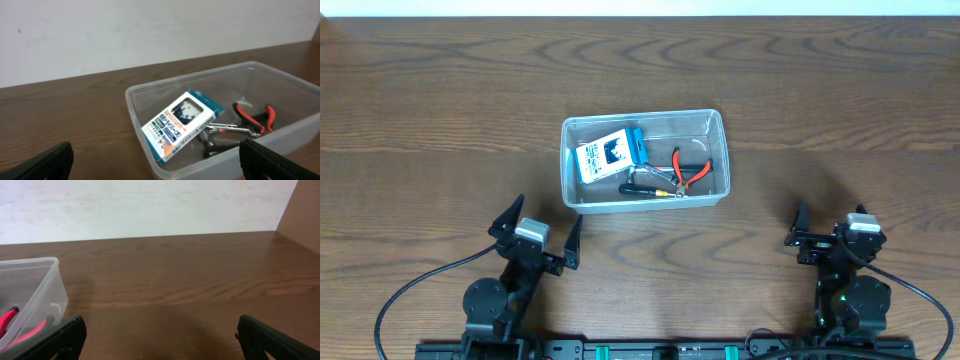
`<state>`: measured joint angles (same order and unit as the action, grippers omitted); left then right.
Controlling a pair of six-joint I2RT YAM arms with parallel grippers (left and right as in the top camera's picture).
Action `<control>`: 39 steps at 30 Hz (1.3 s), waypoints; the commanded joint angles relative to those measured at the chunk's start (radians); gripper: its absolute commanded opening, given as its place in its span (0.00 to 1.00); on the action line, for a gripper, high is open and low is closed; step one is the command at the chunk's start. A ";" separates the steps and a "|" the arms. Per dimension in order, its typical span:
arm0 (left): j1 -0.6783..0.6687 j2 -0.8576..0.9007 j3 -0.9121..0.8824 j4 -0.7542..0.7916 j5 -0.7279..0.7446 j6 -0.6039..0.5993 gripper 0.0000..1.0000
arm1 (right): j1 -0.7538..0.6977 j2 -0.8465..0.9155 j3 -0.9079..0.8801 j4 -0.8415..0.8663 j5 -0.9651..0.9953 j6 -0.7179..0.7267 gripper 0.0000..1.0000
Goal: Pack container
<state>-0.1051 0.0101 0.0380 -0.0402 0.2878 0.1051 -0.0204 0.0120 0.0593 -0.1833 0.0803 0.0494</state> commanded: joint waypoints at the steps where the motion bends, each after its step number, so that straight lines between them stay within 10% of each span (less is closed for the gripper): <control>1: 0.003 -0.008 -0.034 -0.008 -0.018 -0.017 0.98 | -0.014 -0.007 -0.004 0.001 0.009 0.017 0.99; 39: 0.004 0.001 -0.034 -0.006 -0.005 -0.021 0.98 | -0.014 -0.007 -0.004 0.000 0.009 0.017 0.99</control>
<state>-0.1051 0.0105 0.0357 -0.0357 0.2813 0.1009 -0.0204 0.0120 0.0593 -0.1833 0.0803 0.0498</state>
